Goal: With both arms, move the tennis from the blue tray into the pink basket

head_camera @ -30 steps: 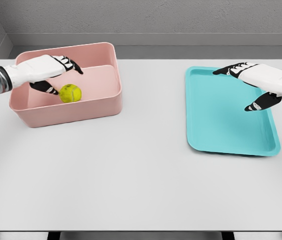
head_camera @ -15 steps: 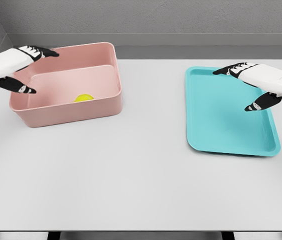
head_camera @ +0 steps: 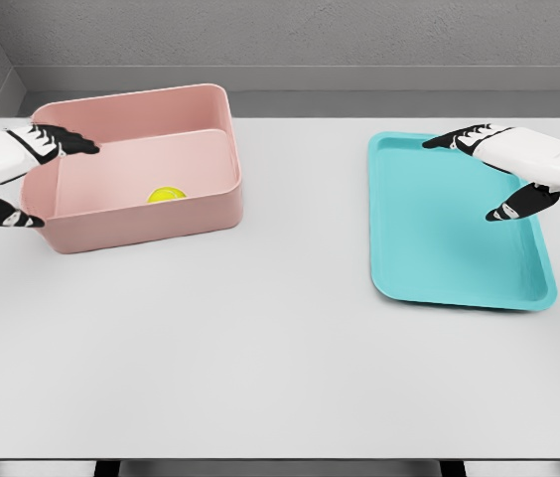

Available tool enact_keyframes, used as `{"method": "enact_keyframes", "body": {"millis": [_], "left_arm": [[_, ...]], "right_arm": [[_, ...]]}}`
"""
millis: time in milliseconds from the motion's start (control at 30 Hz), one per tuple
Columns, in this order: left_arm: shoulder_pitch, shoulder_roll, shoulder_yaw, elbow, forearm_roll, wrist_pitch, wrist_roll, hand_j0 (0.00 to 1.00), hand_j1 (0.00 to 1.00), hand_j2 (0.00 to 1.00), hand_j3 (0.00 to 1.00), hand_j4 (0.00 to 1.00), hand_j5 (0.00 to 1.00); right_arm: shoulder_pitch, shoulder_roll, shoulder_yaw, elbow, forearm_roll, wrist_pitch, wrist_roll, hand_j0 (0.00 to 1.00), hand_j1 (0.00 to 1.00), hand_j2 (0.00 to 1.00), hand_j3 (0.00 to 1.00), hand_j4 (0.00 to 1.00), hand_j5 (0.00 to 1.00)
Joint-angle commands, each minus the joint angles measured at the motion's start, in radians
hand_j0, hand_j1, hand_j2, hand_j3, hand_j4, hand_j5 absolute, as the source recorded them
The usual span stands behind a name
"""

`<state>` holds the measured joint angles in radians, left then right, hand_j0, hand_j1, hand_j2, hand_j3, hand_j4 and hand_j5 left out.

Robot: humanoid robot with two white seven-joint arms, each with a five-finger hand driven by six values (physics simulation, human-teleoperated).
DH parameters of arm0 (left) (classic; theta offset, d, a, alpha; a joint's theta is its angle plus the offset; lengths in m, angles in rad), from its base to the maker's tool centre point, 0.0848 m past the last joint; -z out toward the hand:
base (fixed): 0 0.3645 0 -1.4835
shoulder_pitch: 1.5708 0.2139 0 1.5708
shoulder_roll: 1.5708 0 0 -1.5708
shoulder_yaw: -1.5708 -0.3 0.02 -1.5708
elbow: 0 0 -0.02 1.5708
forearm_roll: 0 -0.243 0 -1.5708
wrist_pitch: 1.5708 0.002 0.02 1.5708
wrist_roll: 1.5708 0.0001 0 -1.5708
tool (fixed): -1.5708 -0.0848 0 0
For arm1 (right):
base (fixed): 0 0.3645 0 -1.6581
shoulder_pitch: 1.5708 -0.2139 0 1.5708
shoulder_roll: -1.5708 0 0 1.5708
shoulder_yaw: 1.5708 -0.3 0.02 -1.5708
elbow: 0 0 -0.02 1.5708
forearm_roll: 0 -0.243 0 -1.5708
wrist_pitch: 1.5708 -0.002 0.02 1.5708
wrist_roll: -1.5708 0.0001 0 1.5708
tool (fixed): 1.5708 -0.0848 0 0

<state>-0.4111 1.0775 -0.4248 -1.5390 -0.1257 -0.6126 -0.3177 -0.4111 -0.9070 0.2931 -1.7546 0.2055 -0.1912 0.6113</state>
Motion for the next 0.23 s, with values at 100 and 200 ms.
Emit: {"method": "enact_keyframes", "body": {"millis": [100,200], "left_arm": [[0.011,0.019,0.003,-0.047,0.006,0.002,-0.015,1.00,1.00,1.00,1.00,1.00,1.00],[0.012,0.019,0.003,-0.047,0.006,0.002,-0.017,1.00,1.00,1.00,1.00,1.00,1.00]], "right_arm": [[0.000,-0.001,0.000,0.000,-0.003,0.001,0.000,1.00,1.00,1.00,1.00,1.00,1.00],[0.002,-0.001,0.000,0.000,-0.003,0.001,0.000,1.00,1.00,1.00,1.00,1.00,1.00]]}}
